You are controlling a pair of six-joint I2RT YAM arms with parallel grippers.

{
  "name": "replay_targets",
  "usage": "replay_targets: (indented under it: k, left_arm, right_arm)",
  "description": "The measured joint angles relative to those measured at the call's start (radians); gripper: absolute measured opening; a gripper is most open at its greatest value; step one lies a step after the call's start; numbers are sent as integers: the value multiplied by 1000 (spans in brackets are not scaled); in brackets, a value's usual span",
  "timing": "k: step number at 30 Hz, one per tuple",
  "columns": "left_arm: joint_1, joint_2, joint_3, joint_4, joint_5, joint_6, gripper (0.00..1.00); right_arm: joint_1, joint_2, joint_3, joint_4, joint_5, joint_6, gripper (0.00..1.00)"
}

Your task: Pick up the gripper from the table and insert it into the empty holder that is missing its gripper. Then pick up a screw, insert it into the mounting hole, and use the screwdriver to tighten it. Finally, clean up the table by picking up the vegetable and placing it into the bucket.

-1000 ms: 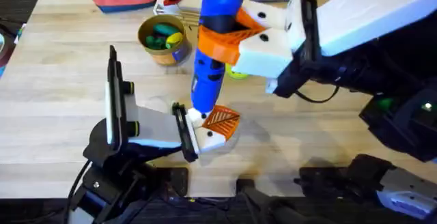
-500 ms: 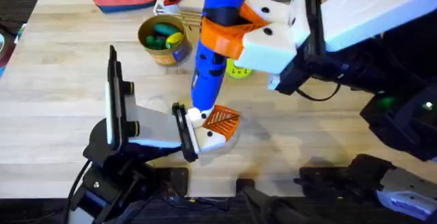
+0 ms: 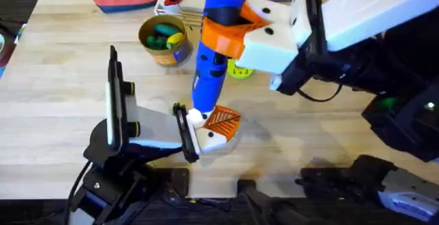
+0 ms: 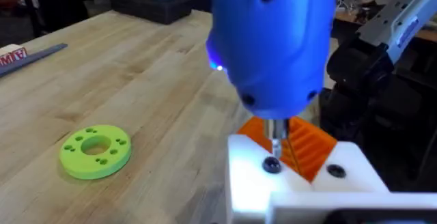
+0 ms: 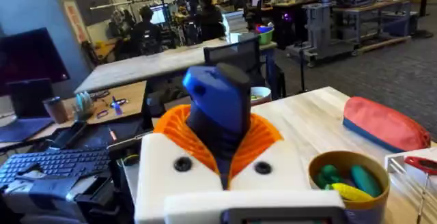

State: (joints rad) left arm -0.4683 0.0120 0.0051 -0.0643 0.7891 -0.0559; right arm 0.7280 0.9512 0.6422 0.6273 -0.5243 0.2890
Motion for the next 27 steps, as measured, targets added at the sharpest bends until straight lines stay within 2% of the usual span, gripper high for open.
replay_targets:
  k: [10,27]
  left_arm:
    - [0,0,0,0,0,0,6]
    - [0,0,0,0,0,0,6]
  right_arm:
    - [0,0,0,-47,0,-2,8]
    - [0,0,0,-11,0,-28,8]
